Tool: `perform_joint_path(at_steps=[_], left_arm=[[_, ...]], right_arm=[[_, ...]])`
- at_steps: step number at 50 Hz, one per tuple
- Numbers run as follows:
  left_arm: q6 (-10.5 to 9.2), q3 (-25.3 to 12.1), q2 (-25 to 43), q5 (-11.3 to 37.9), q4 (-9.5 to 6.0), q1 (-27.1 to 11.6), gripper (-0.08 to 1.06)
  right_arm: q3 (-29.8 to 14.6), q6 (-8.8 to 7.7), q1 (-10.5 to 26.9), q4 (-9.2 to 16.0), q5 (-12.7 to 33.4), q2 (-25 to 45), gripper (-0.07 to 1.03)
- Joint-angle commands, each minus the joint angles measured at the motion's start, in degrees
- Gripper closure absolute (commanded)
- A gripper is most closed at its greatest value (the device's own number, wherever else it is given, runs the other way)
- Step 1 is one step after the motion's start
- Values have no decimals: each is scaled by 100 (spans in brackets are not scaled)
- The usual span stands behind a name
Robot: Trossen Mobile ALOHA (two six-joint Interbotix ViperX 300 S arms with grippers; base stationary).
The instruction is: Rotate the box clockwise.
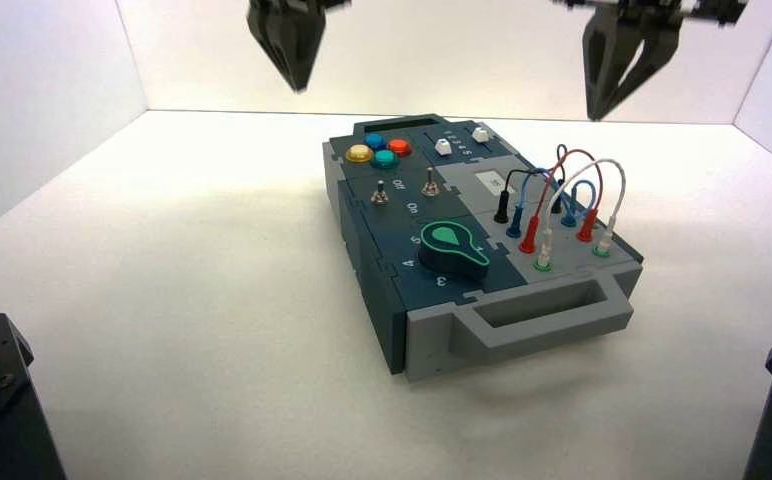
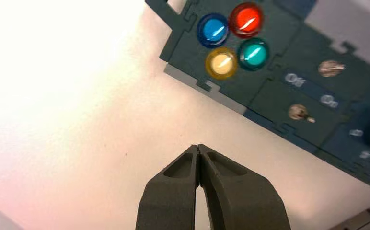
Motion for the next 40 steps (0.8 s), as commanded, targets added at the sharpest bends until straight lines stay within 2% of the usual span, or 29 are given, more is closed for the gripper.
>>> perform_joint_path(at_steps=[1, 10, 13, 20, 29, 40], left_arm=[[-141, 26, -519, 35, -44, -352, 101], [-501, 211, -870, 167, -53, -923, 101], [-659, 316, -1020, 176, -35, -1063, 101], [-967, 694, -1415, 176, -26, -1125, 101], [-1072, 1195, -1898, 132, 97, -1125, 101], [-1178, 1354, -2039, 141, 141, -1125, 101]], right_arm=[[-9, 26, 475, 53, 44, -352, 98], [193, 123, 993, 202, 141, -703, 98], [281, 141, 1046, 220, 167, -879, 98], [606, 167, 1063, 237, 264, -1468, 98], [914, 176, 1055, 229, 325, -2118, 98], [984, 70, 1055, 229, 352, -2153, 98]])
